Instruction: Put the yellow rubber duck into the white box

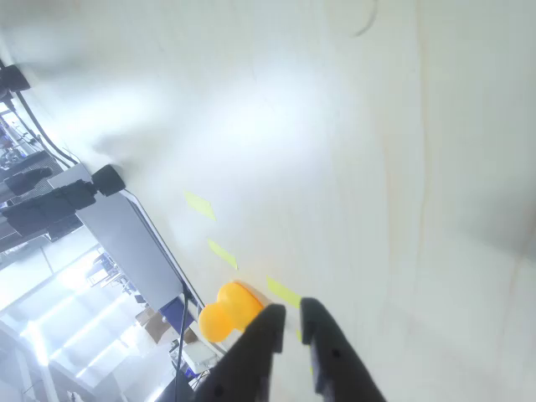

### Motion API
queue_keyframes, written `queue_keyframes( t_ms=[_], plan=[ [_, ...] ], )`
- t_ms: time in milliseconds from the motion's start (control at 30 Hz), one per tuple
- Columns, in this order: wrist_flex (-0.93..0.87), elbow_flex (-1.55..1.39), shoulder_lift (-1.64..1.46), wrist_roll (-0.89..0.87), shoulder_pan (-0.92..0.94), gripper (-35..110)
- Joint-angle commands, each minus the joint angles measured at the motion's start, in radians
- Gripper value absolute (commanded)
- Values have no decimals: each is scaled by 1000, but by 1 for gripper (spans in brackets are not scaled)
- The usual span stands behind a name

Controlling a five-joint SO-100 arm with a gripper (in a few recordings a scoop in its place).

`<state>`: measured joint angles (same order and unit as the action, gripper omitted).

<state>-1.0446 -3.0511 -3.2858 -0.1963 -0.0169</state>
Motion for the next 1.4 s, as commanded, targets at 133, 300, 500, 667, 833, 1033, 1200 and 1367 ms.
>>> queue_keyframes(
  t_ms=[133,300,500,667,833,1033,1200,1367],
  plan=[
    [-3,-2,-49,-12,15,0],
    [-3,-2,-49,-12,15,0],
    [-3,-2,-49,-15,20,0],
    [-3,-2,-49,-12,20,0],
    [8,-2,-48,2,-2,0],
    [147,253,250,176,25,0],
    [75,755,698,354,18,0],
    [-133,1249,1054,459,-29,2]
  ],
)
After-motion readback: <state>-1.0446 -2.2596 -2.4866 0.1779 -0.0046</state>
